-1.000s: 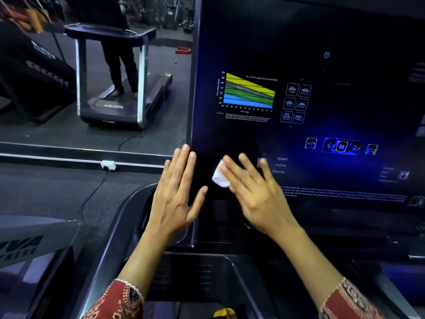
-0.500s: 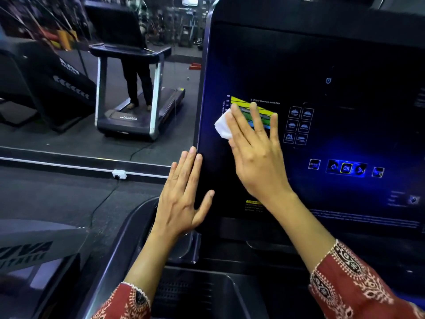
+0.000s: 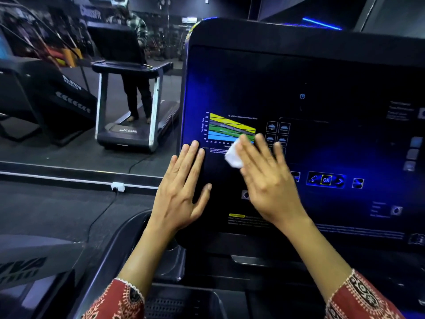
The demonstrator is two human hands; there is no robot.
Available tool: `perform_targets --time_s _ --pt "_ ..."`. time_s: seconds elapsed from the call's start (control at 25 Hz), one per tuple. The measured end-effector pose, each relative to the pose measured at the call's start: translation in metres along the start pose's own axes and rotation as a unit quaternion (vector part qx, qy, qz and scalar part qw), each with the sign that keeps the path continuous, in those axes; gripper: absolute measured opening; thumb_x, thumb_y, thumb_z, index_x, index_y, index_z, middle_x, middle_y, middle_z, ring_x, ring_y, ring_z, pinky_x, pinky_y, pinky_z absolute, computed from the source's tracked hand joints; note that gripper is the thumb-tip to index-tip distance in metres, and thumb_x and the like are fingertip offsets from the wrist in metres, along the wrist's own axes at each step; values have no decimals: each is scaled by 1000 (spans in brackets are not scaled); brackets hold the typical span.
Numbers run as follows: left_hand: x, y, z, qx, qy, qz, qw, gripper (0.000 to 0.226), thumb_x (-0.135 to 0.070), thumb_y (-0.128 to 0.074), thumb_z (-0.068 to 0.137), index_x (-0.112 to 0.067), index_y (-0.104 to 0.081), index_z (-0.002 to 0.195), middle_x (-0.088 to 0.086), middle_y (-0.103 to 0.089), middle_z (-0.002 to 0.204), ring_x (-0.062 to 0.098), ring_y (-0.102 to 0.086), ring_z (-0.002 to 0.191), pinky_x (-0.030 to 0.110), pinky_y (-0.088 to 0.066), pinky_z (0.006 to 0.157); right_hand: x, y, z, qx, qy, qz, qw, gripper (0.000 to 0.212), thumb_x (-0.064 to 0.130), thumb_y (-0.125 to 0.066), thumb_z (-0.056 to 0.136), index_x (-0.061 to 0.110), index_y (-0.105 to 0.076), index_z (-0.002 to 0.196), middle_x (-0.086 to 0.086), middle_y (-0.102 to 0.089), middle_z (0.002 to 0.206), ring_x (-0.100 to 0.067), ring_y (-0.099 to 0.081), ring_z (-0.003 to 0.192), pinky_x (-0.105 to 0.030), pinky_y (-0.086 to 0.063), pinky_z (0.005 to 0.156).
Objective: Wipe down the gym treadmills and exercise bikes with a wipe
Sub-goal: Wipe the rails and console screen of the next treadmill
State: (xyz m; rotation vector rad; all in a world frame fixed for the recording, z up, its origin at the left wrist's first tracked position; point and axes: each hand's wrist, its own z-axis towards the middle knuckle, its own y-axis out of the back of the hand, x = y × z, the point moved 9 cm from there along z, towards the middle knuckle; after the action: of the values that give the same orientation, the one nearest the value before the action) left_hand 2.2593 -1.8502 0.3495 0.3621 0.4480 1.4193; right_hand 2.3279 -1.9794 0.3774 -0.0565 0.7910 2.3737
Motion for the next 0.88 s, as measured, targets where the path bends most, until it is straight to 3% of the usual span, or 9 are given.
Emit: perform_targets --time_s 0.08,0.12,0.28,0.44,0.48,0.64,0.68,0.8,0.88 --pt "-5 0 10 -6 -2 1 1000 60 -29 -47 91 5 -37 140 17 -29 150 26 -22 142 33 -11 119 -40 14 2 -38 -150 36 987 45 11 -39 100 3 -34 144 -11 -31 152 -25 -18 144 -42 -5 120" --pt "-5 2 13 -7 -1 1 1000 60 -29 -47 91 5 -37 140 18 -30 150 27 -22 142 33 -11 119 -41 14 2 -42 -170 57 983 45 11 -37 101 2 -33 145 -12 -30 152 -25 -16 145 -41 -4 120" --pt "-17 -4 32 -2 -25 2 1000 60 -29 -47 91 4 -38 140 20 -30 149 29 -23 141 34 -11 118 -13 9 -10 14 18 4 1000 45 12 -39 99 3 -37 143 -8 -32 151 -26 -26 142 -41 -11 119" --pt "-32 -10 63 -8 -40 -3 999 60 -30 -47 92 3 -39 141 20 -31 150 30 -24 141 34 -11 119 -103 35 16 -84 -242 60 965 46 9 -37 100 -1 -32 145 -17 -30 153 -31 -17 144 -32 2 119" --pt "-33 -11 70 -9 -39 -5 999 61 -31 -47 92 3 -38 141 19 -30 150 29 -23 141 34 -11 119 -101 34 25 -96 -252 79 960 46 7 -37 100 -3 -33 144 -20 -30 152 -34 -17 143 -32 2 119" --pt "-34 -13 89 -17 -29 -18 999 63 -33 -45 92 3 -36 142 19 -28 151 28 -21 142 32 -8 118 -43 16 36 -31 -38 35 998 44 10 -40 98 0 -42 141 -15 -39 149 -32 -30 141 -39 -11 118" --pt "-34 -14 91 -18 -29 -18 999 63 -33 -45 92 3 -36 142 19 -28 151 29 -21 142 31 -8 118 -54 21 34 -36 -42 20 998 44 11 -40 98 1 -43 140 -14 -40 148 -31 -30 140 -39 -11 118" --pt "-34 -13 97 -25 -29 -17 999 62 -32 -46 91 3 -36 142 19 -28 151 29 -21 142 32 -9 118 -121 40 36 -111 -232 55 965 46 13 -34 100 -1 -36 144 -18 -33 151 -34 -20 143 -30 4 118" --pt "-35 -14 104 -31 -28 -16 999 62 -32 -47 91 3 -37 142 20 -29 151 29 -21 142 32 -8 118 -117 39 52 -119 -255 76 957 47 12 -33 99 -4 -33 144 -21 -29 152 -38 -17 143 -29 7 117"
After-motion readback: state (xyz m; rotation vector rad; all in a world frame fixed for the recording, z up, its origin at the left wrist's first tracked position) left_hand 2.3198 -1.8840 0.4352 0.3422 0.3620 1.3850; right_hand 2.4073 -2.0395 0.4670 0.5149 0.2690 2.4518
